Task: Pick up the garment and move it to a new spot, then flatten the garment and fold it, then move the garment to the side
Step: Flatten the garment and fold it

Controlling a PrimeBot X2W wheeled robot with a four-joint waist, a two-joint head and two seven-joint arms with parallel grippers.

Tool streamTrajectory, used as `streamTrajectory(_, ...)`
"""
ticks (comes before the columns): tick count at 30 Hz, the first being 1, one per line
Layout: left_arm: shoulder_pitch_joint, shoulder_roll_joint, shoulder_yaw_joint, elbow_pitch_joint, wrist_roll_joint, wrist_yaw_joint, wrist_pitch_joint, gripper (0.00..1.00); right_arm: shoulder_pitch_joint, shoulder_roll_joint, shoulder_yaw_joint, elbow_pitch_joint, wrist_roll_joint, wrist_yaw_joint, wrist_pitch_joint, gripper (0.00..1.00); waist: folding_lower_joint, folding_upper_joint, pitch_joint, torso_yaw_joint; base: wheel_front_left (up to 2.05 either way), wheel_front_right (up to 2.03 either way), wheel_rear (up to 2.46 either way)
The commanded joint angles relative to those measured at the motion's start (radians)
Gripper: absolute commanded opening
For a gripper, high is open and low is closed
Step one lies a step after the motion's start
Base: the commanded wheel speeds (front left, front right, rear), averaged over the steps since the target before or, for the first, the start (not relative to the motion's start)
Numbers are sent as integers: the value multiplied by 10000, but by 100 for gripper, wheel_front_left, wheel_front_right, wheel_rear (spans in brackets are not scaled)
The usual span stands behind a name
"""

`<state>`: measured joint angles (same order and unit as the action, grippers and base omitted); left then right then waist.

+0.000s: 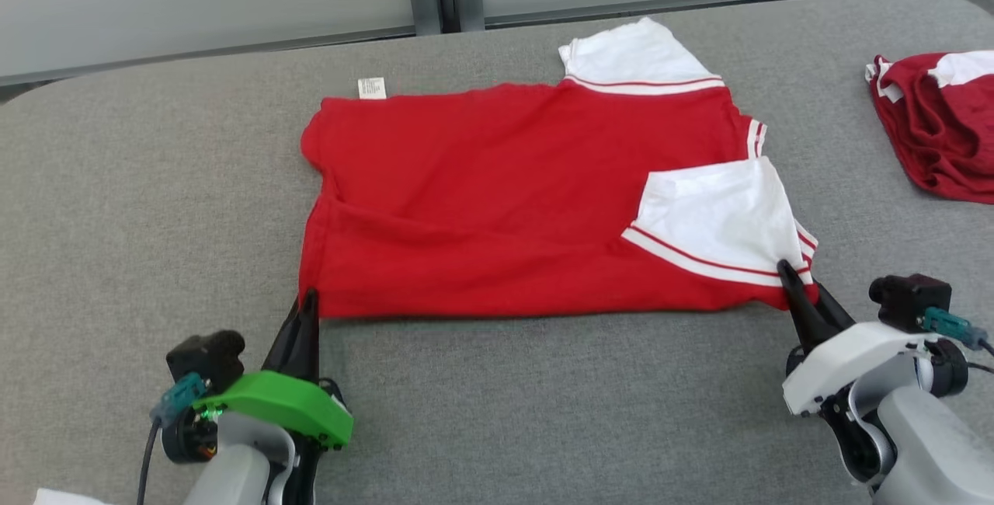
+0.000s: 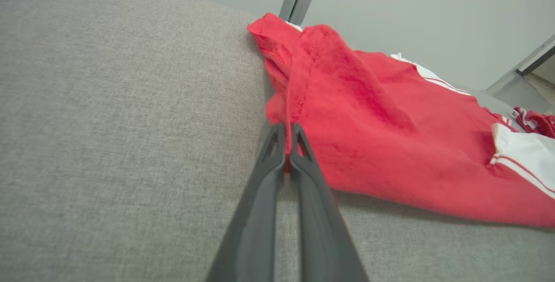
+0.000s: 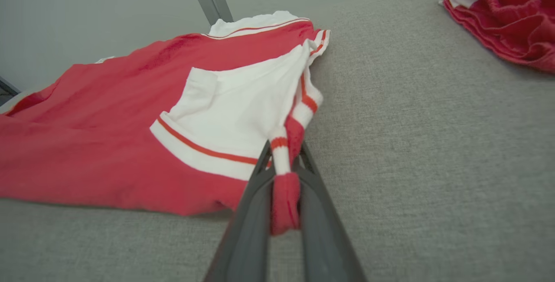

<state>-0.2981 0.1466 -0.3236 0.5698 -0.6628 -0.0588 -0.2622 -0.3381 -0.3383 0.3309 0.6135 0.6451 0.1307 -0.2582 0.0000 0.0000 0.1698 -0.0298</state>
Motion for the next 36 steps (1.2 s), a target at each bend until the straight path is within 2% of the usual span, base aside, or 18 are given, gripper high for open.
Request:
streamTrajectory(1, 366, 117, 126, -267, 119, 139, -23, 0, 318, -82, -122, -233, -101, 1, -60, 0, 0, 0, -216, -51, 0, 0, 0)
streamTrajectory(9, 2224, 109, 202, -1876, 81, 603, 0, 0, 2398, 52, -1153, -1806, -369, 1, 240, 0, 0, 0, -407, 162, 0, 0, 0)
streamTrajectory(16, 3011, 166, -26, -2468, 178, 793, 163, 0, 3800, 598, -2273, -3059, -896, 1, 947, 0, 0, 0, -499, 259, 0, 0, 0)
streamTrajectory(17, 3011, 133, -68, -2476, 197, 840, 182, 0, 3879, 680, -2412, -3175, -1012, 1, 1055, 34, 0, 0, -512, 257, 0, 0, 0)
streamTrajectory(18, 2975, 89, -59, -2480, 149, 849, 182, 0, 3920, 740, -2504, -3253, -1106, 1, 1156, 100, 0, 0, -516, 251, 0, 0, 0)
streamTrajectory(19, 2883, 106, -2, -2518, 191, 888, 139, 44, 3886, 811, -2661, -3376, -1218, 1, 1182, 100, 0, 0, -536, 228, 0, 0, 0)
streamTrajectory(20, 2789, 130, 50, -2565, 265, 903, 99, 100, 3835, 835, -2772, -3488, -1359, 1, 1224, 100, 0, 0, -546, 217, 0, 0, 0)
streamTrajectory(27, 2053, 192, 599, -3011, 496, 1009, -10, 100, 3256, 1151, -3441, -4390, -2082, 3, 1074, 100, 0, 0, -704, 168, 0, 0, 0)
streamTrajectory(36, 1313, 576, 901, -3434, 1394, 1133, -28, 100, 2559, 1474, -3061, -5070, -2814, 3, 613, 100, 0, 0, -955, 88, 0, 0, 0)
